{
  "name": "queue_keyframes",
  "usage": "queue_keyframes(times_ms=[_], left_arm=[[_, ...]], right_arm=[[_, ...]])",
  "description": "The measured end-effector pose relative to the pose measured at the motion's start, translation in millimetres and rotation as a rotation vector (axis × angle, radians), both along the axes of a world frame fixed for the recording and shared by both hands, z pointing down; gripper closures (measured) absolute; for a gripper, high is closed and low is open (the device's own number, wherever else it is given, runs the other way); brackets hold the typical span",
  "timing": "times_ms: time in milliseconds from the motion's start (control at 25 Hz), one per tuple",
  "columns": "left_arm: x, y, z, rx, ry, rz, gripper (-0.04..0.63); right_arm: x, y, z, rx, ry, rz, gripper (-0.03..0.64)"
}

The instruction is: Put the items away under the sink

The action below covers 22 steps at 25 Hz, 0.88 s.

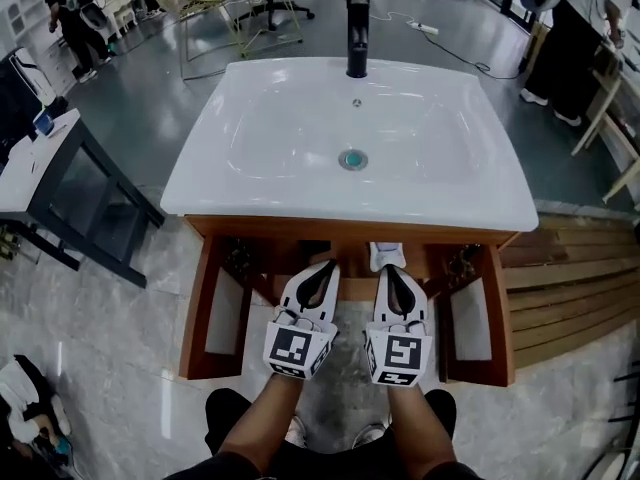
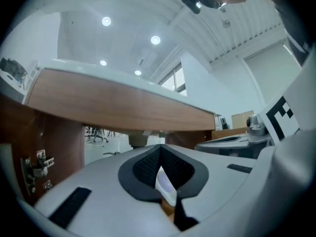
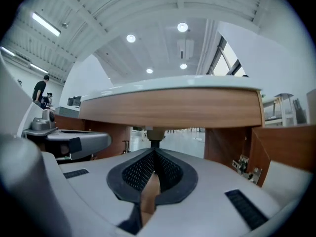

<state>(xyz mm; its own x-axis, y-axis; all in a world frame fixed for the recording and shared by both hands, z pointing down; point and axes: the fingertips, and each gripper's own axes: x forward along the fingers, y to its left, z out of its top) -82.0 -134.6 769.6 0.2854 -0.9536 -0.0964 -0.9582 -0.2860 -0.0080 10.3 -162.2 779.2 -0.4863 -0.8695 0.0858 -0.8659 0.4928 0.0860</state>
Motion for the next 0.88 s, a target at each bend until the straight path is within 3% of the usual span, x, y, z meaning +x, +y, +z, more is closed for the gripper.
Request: queue_keyframes(times_ms=[160, 520, 680, 760, 880], left_arm=[[7.9, 12.4, -54.8, 0.036, 0.015, 0.030, 0.595], [5.9, 42.5, -233.6, 0.002, 0.067, 0.069, 0.595], [14.9, 54.3, -313.5, -0.043, 0.126, 0.107, 0.595], [21.1, 66.8, -344.8, -0.059, 0.141, 0.120, 0.595], [25.0, 85.8, -375.6, -0.080, 0.097, 0.128, 0.595]], right_arm=[[-6.9, 10.4, -37.2, -0.082, -0.012, -0.021, 0.592], [-11.6, 59.1, -226.9, -0.066, -0.050, -0.030, 0.592], [-0.2, 72.1, -316.8, -0.104, -0.230, -0.084, 0.592], [5.0, 80.2, -354.6, -0.101, -0.261, -0.090, 0.592], [6.8, 92.7, -395.6, -0.081, -0.252, -0.091, 0.592]])
